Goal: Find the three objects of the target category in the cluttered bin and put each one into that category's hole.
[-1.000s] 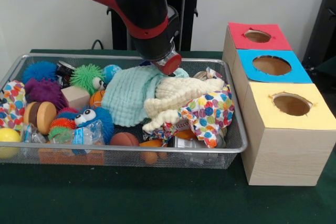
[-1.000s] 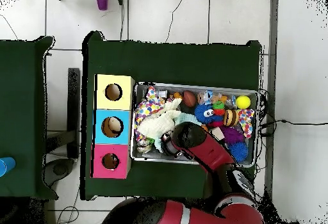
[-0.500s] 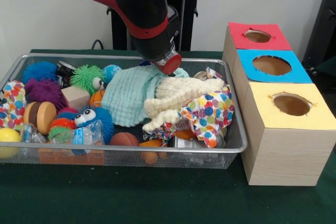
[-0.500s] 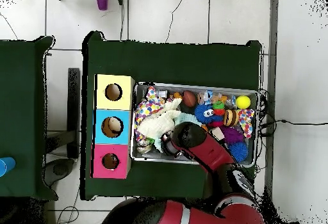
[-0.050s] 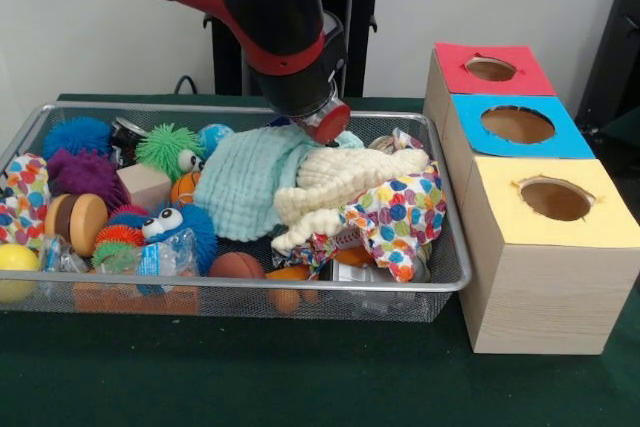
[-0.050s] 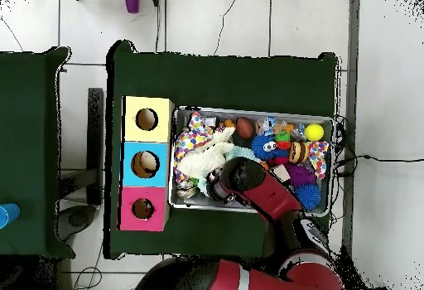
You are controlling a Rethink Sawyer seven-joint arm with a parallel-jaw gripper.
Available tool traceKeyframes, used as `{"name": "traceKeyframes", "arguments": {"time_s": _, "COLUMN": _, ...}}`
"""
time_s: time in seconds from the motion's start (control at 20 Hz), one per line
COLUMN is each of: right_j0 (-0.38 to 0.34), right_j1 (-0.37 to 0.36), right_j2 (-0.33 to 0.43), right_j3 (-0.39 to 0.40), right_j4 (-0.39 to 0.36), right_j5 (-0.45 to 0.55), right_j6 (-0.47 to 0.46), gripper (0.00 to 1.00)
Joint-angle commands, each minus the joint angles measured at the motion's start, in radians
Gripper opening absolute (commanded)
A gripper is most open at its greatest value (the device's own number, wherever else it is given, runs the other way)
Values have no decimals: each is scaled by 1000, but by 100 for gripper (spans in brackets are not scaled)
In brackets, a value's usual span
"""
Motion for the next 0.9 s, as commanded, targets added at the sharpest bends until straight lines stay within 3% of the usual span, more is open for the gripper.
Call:
{"name": "traceKeyframes", "arguments": {"time_s": 0.05, "right_j0": -9, "right_j1": 79, "right_j2": 160, "right_j3": -158, "right_j4": 10, "right_j5": -201, "right_j6": 72, "gripper": 100}}
{"name": "traceKeyframes", "arguments": {"time_s": 0.5, "right_j0": 12, "right_j1": 103, "right_j2": 175, "right_j3": -171, "right_j4": 29, "right_j5": -262, "right_j6": 119, "gripper": 100}}
{"name": "traceKeyframes", "arguments": {"time_s": 0.9, "right_j0": 39, "right_j1": 99, "right_j2": 144, "right_j3": -206, "right_j4": 39, "right_j5": -216, "right_j6": 146, "gripper": 100}}
